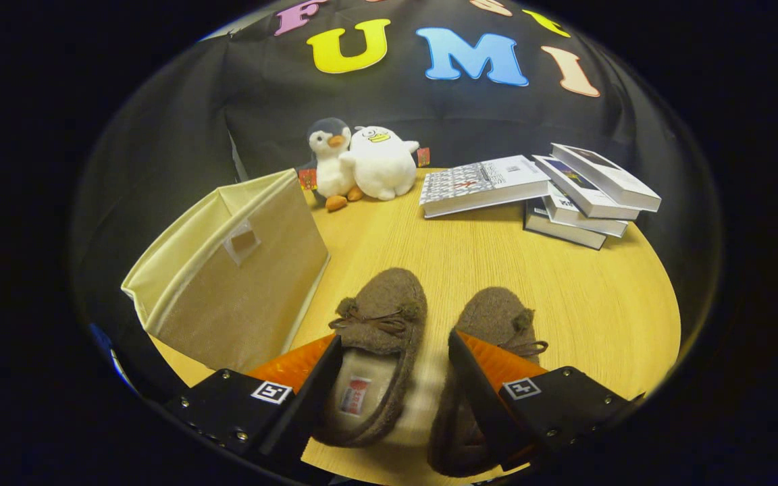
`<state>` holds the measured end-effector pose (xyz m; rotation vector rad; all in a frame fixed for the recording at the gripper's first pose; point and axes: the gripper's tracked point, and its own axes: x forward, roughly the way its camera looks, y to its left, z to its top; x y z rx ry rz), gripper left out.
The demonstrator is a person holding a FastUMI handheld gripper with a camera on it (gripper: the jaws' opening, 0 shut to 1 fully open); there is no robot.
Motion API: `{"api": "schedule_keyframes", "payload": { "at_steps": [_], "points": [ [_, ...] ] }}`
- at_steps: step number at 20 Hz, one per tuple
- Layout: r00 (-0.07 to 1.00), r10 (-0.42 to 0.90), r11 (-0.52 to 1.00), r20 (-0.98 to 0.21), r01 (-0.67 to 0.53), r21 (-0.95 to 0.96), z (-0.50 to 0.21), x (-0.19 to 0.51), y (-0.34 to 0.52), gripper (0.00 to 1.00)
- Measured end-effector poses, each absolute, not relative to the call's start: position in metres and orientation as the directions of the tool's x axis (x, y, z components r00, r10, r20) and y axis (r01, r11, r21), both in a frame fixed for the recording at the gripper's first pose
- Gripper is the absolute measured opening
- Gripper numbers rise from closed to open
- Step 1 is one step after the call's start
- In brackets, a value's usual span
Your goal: Open the storage box then place both shoes into the box .Put the left shoe in first, then the right shoe, with the right side of both shoes facing outward in a uniform manner.
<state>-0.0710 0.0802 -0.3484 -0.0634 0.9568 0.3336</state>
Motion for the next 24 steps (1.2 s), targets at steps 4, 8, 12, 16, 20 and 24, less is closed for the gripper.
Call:
{"api": "schedule_keyframes", "payload": {
  "at_steps": [4,8,12,16,20,24],
  "points": [
    [0.507,0.233,0.935,-0.83,-0.35,0.048,-0.363,-0.069,0.083,0.95],
    [0.459,0.206,0.924,-0.864,-0.381,0.017,-0.382,-0.071,0.085,0.86],
    [0.412,0.184,0.945,-0.892,-0.323,0.046,-0.396,-0.071,0.082,0.48],
    [0.39,0.197,0.967,-0.9,-0.23,0.112,-0.389,-0.067,0.078,0.3],
    [0.377,0.184,0.98,-0.908,-0.14,0.141,-0.383,-0.069,0.072,0.01],
    [0.389,0.231,0.972,-0.892,-0.049,0.231,-0.361,-0.063,0.086,0.0]
  ]
}}
